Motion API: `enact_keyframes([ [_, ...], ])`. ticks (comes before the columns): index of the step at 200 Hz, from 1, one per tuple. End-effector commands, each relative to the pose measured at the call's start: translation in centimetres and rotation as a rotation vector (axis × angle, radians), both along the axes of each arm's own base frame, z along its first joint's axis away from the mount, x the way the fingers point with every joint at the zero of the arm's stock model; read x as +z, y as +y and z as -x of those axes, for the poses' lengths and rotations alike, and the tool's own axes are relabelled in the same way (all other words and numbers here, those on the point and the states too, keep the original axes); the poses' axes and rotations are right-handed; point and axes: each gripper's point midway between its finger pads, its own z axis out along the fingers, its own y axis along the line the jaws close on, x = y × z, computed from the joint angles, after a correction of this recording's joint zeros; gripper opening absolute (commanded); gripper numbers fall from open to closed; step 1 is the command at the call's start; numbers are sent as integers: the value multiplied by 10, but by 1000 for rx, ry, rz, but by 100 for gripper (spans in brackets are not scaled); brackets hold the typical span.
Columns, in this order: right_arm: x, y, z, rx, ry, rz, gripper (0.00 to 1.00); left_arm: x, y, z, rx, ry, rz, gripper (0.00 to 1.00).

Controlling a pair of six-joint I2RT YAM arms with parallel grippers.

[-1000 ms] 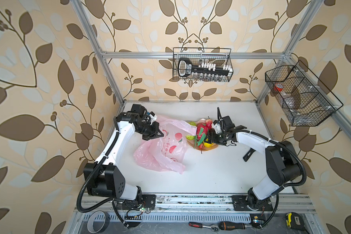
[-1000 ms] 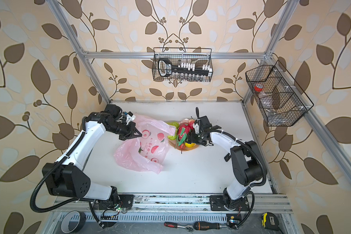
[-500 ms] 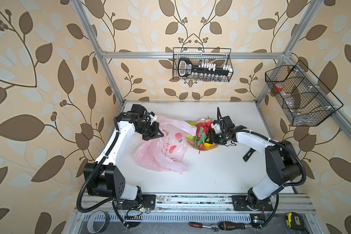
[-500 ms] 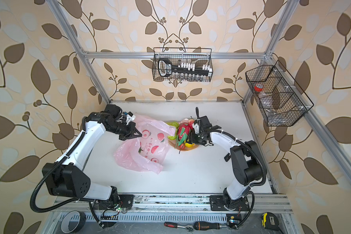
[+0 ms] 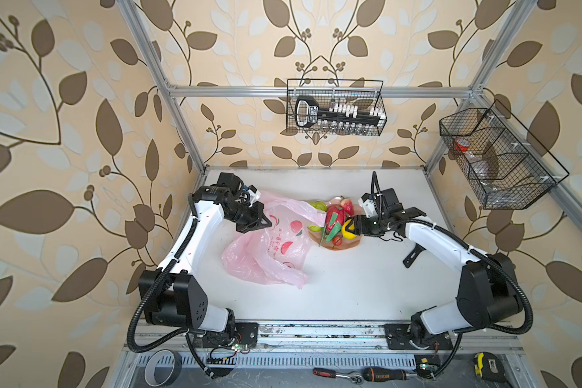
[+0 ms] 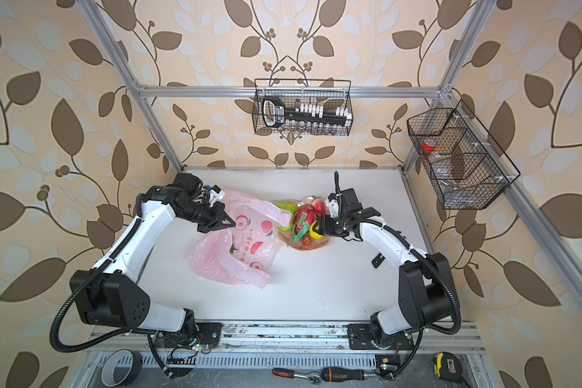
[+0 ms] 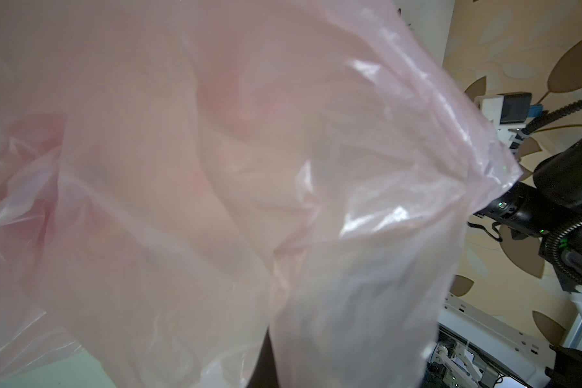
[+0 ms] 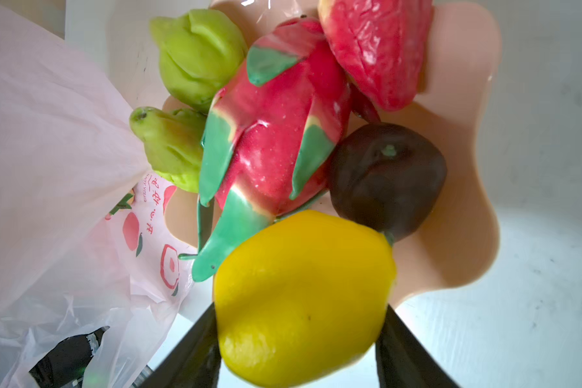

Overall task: Place the fruits into the plastic bag
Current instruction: Pick up the fruit from the plate.

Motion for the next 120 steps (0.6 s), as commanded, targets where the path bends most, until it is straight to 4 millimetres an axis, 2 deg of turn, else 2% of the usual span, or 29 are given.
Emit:
enact_keyframes([
  [1, 16, -8, 5, -18, -9, -1, 34, 10, -2, 1, -14, -12, 28, 0],
  [31, 41, -10, 5, -44, -56, -55, 34, 10, -2, 1, -15, -12, 32, 0],
  [70, 69, 8, 14, -52, -72, -209, 33, 14, -4, 1, -17, -15, 47, 0],
  [92, 87, 32, 25, -60, -70, -382, 33, 16, -4, 1, -16, -17, 49, 0],
  [107, 94, 53, 37, -75, -56, -499, 33, 17, -5, 1, -16, -17, 52, 0],
  [120, 93, 75, 52, -82, -24, -584, 33, 16, -5, 1, -15, -14, 54, 0],
])
